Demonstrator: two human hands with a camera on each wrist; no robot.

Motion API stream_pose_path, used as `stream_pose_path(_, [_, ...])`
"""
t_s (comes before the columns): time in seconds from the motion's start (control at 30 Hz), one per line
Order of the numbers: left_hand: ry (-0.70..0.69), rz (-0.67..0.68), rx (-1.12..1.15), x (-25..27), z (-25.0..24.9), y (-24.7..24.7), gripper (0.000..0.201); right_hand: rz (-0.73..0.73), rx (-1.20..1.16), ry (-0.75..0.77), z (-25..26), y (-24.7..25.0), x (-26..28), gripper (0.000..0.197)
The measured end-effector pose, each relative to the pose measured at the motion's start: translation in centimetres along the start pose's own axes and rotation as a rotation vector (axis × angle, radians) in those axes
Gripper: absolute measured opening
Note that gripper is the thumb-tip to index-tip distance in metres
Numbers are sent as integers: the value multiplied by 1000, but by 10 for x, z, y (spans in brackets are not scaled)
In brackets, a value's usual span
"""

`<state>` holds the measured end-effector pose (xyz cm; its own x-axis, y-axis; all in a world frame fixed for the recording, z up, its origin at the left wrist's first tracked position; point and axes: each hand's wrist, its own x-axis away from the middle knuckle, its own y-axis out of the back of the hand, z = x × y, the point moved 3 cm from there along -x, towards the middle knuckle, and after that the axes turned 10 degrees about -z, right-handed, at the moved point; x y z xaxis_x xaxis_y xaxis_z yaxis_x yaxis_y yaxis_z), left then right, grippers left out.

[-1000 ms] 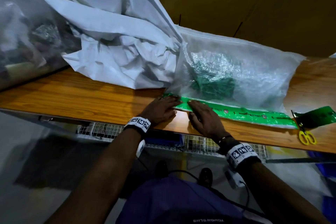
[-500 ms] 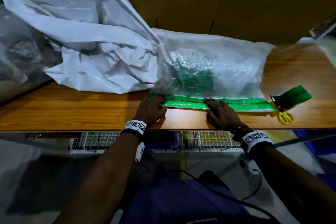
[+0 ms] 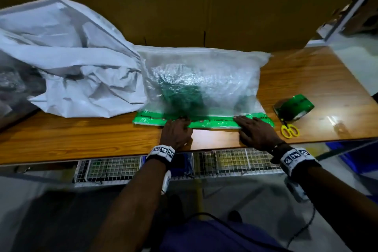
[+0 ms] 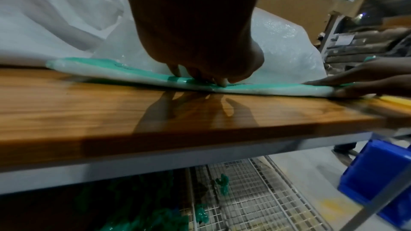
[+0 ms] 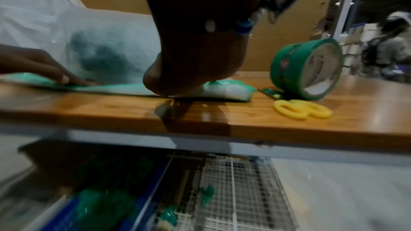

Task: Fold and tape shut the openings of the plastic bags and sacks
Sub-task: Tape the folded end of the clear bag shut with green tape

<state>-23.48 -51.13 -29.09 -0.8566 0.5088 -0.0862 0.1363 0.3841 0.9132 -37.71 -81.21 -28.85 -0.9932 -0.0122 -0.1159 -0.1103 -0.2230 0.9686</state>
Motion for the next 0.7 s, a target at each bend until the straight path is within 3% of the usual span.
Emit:
stream_pose_path(0.1, [16,0,-118,2,-14,-8,55,59,-15,5,-5,-3,-3,70])
stream_pose_path(0.17, [-68,-37,-226,0,-38,-9,40,64,-29,13,-2,-8,-6,73])
stream_pose_path(0.23, [-177,-55,-182,-6,-69,-19,36,72,-25,41,-3,-11,-6,78])
stream_pose_path(0.3, [-262,10,-123,-11,-105,-39,56,99,-24,80,-5,-11,-7,87])
stream_pose_path(0.4, [-131,123,-122,-10,-130,-59,79,97,-57,90,-9,-11,-9,89])
stream_pose_path(0.53, [-108,172,-151,-10,-118,-62,83,28,-105,58,-41,2,9,69])
stream_pose_path(0.7, [-145,198,-139,-10,-112,-67,85,-22,-168,8,-57,6,20,65])
